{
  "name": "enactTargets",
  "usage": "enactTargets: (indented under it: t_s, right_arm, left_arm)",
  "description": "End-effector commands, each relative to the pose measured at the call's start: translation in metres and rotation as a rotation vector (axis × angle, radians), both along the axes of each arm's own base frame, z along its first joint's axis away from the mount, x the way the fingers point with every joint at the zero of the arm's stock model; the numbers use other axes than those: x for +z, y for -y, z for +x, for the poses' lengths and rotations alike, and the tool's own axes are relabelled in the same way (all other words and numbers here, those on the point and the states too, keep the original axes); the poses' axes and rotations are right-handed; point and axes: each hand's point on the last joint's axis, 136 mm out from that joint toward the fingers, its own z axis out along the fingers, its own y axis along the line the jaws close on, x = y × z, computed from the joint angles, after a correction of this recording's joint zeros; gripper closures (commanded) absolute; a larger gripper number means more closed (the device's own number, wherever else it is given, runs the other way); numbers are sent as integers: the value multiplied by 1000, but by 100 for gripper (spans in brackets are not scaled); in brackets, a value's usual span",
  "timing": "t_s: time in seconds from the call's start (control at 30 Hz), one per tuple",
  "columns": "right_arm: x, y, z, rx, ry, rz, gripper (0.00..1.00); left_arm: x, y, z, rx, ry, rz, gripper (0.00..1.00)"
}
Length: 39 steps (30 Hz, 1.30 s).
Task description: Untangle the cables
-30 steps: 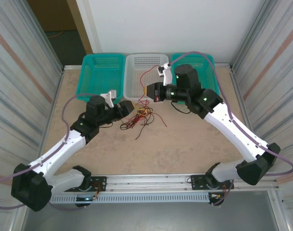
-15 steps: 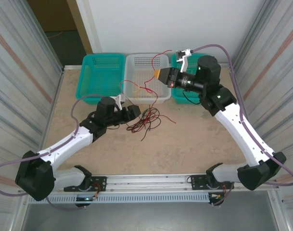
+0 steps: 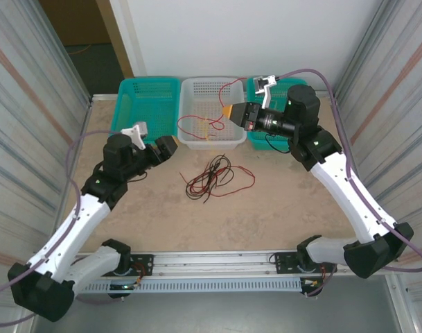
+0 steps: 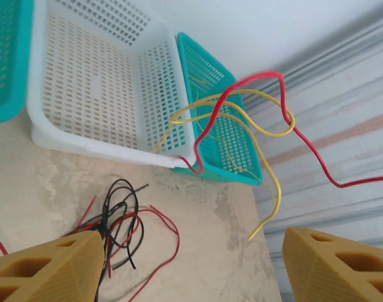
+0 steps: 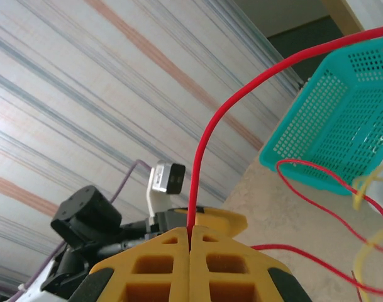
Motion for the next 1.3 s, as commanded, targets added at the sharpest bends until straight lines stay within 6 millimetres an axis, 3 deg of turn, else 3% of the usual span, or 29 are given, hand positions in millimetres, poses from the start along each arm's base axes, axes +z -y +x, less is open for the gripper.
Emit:
enactTargets:
  t_s: [0.0,0.17,0.33,0.5,0.63,0.73,0.83,0.93,1.07,1.27]
  right_arm:
    - [23,-5,-14,59,54,47,100]
    - [28,-11,-20,104,59,55,100]
    - [26,-15,-23,132,51,53,100]
    - [24,-17,-27,155,44,55,100]
    - [26,-17,-27,162,43,69,100]
    - [29,-17,-27,178,38,95,100]
    - [29,-17,-26,185,29,108,100]
    - [33,-17,-28,198,30,129,100]
    - [36,-16,-28,207,26,152,100]
    - [29,-11,-22,173,10,148,100]
  left_arm:
    - [13,13,9,-71,47,11,27]
    - [19,10,29,-57,102,105,28]
    - [34,11,31,-81,190,118,33]
    - [38,16,29,-127,223,139,61]
    - [36,16,29,-136,233,153,68]
    - [32,13,31,-121,231,172,69]
    - [30,7,33,-96,233,181,55]
    - [30,1,36,-62,239,178,53]
    - [38,-1,40,-56,267,128,63]
    - [49,5,38,-95,298,120,96]
